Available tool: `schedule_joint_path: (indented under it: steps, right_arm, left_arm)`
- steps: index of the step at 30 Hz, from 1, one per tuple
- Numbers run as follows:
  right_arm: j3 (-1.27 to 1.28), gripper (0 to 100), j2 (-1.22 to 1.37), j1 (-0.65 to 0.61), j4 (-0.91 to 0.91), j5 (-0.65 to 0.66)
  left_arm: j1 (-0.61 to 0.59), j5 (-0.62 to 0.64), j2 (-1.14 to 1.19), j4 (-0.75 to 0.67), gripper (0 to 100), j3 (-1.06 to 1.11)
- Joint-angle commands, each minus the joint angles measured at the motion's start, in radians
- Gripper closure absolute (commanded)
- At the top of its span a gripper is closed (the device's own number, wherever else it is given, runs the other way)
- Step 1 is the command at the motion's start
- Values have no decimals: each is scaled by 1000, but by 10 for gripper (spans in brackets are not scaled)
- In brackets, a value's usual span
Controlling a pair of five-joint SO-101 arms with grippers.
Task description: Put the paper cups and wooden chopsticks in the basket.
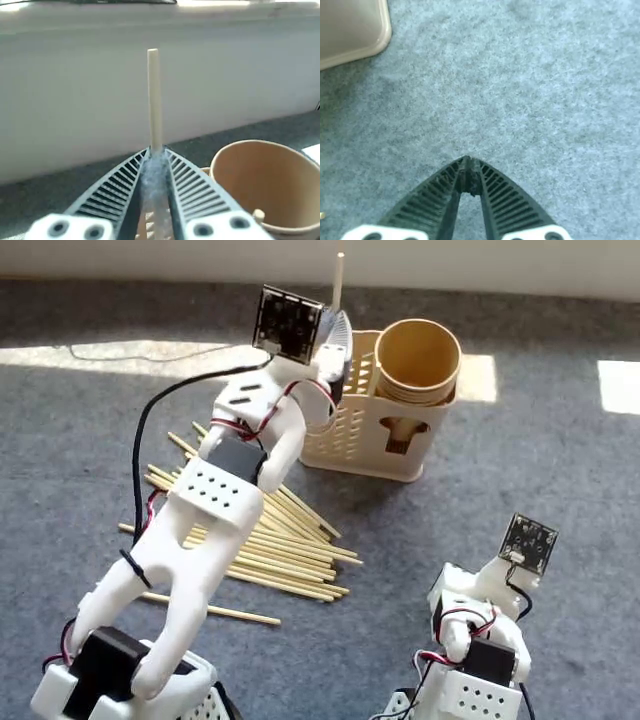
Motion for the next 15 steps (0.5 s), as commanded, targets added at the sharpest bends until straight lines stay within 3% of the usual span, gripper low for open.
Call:
schedule_joint_path:
  steps: [1,5,11,15]
  right_arm:
    - [97,993,-5,5,-24,-6]
    - [97,993,-5,5,-24,-6]
    - [97,993,-5,4,-24,-6]
    - [97,993,-5,4,-24,-6]
  left_arm:
    - [-5,-6,-13,-23,914,24]
    - [-4,-2,-15,-20,817,85]
    - [-5,-6,-35,-5,841,104]
    - [-2,-8,-162,146,839,99]
